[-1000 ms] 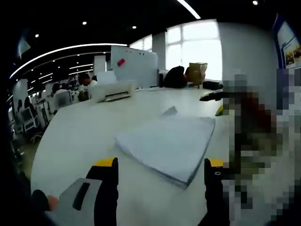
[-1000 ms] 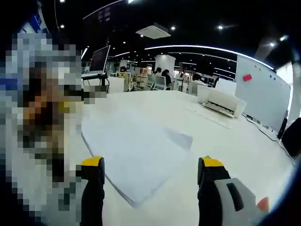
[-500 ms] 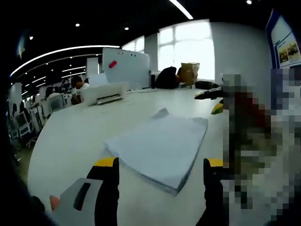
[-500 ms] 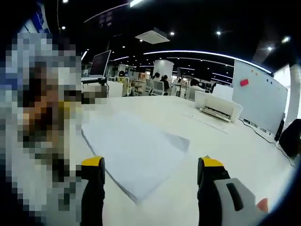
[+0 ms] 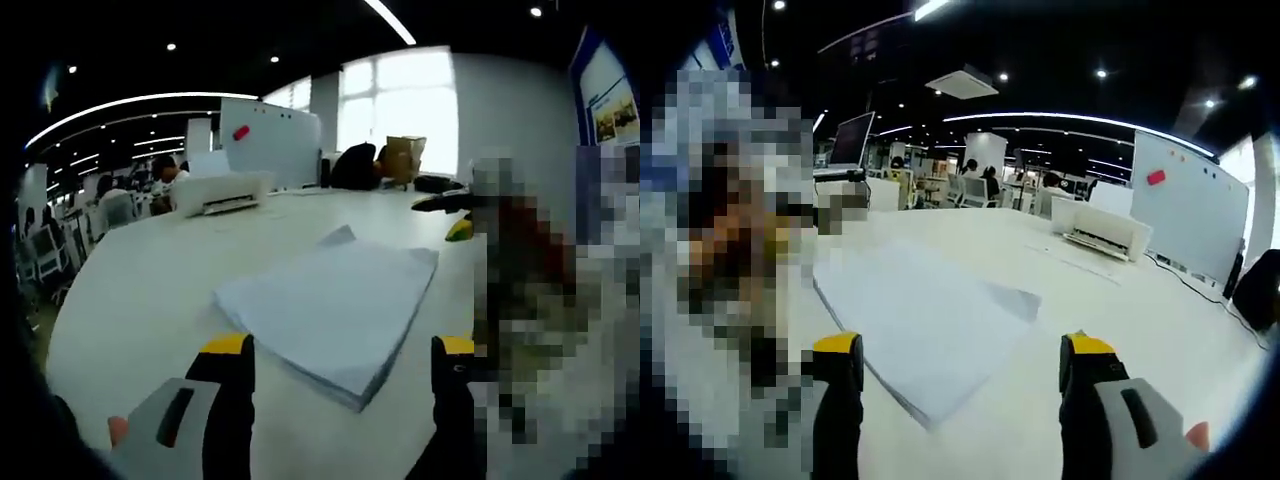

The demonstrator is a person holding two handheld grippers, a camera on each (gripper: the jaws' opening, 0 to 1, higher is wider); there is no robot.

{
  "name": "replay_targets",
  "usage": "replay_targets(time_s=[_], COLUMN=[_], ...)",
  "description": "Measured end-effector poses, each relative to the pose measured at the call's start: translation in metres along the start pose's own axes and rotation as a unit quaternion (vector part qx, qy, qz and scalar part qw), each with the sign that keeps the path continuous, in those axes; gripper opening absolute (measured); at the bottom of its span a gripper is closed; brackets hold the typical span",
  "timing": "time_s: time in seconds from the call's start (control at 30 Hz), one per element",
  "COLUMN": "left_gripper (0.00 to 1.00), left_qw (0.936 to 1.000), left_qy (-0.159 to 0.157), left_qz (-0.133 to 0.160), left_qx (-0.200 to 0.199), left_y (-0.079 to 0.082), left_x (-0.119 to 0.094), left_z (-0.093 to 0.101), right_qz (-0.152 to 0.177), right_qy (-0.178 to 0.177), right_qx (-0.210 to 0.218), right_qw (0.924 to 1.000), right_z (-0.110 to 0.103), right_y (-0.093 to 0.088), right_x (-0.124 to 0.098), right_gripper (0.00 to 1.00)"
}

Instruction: Organize the stack of printing papers by aligning and flattening the scattered papers on the table

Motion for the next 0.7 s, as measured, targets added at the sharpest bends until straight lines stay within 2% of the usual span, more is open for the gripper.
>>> replay_targets(time_s=[0.17,0.27,0.57,0.7], left_gripper=[0.74,0.74,0.74,0.74], left_qw=[0.9999,0.9996,0.9993,0.9993], left_qy=[0.009,0.016,0.025,0.027], left_qz=[0.000,0.001,0.014,0.006], left_qx=[0.014,0.023,0.023,0.025], left_y=[0.007,0.010,0.011,0.009], left_x=[-0.001,-0.004,-0.013,-0.014], left_z=[0.002,0.005,0.006,0.004], right_qz=[-0.008,0.003,0.003,0.002], right_qy=[-0.007,-0.002,-0.005,-0.002], right_qx=[0.002,0.003,0.009,0.004], right_qw=[0.9999,1.0000,0.9999,1.0000], right_z=[0.004,0.003,0.002,-0.002], right_y=[0.000,0.003,0.002,0.004], right_x=[0.001,0.000,0.002,0.003], right_gripper=[0.75,0.75,0.74,0.74])
Point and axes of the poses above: the point that each gripper's makers call its tool centre point, and the gripper's own axes: x roughly forward along the fingers, z roughly to its right, y roughly out of its top, the point moved 8 cm from there along -x, roughly backward along the fingers, and after that the axes turned 13 degrees about -y, right-handed, at the moved point
